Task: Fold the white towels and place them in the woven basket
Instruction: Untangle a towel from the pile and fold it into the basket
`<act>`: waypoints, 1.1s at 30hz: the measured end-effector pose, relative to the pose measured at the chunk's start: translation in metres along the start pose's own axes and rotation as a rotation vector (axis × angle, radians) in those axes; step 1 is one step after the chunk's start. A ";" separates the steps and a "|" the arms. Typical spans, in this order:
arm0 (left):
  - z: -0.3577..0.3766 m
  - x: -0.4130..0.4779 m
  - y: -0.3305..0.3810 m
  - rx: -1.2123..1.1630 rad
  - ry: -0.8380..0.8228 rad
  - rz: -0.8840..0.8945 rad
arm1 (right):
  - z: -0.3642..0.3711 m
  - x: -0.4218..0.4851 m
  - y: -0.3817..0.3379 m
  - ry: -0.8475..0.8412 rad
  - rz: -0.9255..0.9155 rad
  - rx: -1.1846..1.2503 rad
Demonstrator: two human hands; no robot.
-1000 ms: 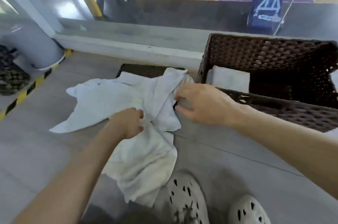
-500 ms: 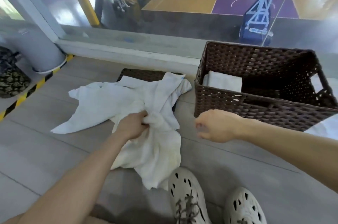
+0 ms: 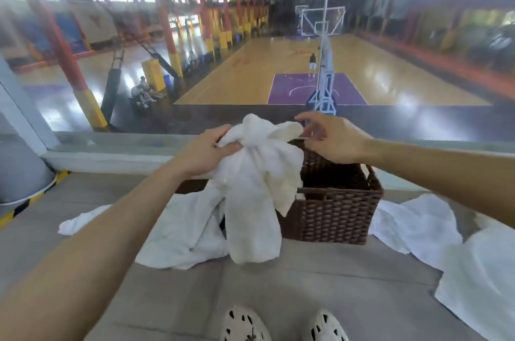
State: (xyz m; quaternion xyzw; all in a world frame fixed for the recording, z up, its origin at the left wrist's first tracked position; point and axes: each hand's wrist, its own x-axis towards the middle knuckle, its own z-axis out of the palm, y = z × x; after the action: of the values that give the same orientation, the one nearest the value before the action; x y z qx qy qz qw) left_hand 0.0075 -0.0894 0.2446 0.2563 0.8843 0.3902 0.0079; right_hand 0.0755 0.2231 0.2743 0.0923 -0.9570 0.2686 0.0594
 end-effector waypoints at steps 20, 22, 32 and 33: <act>0.019 0.064 0.130 0.107 0.132 -0.002 | -0.086 -0.074 0.022 0.439 0.034 0.209; 0.028 0.060 0.139 -0.158 0.161 -0.021 | -0.075 -0.080 0.028 0.349 0.146 0.363; 0.042 0.050 0.098 -0.117 0.206 -0.140 | 0.044 -0.113 0.096 0.167 0.493 0.171; 0.032 0.051 0.085 0.064 0.197 -0.180 | 0.036 -0.110 0.095 0.223 0.459 0.175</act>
State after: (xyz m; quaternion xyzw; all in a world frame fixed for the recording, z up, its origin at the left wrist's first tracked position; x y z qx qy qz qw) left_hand 0.0085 0.0041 0.2911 0.1364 0.9123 0.3826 -0.0520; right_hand 0.1609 0.3002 0.1779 -0.1524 -0.9135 0.3652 0.0940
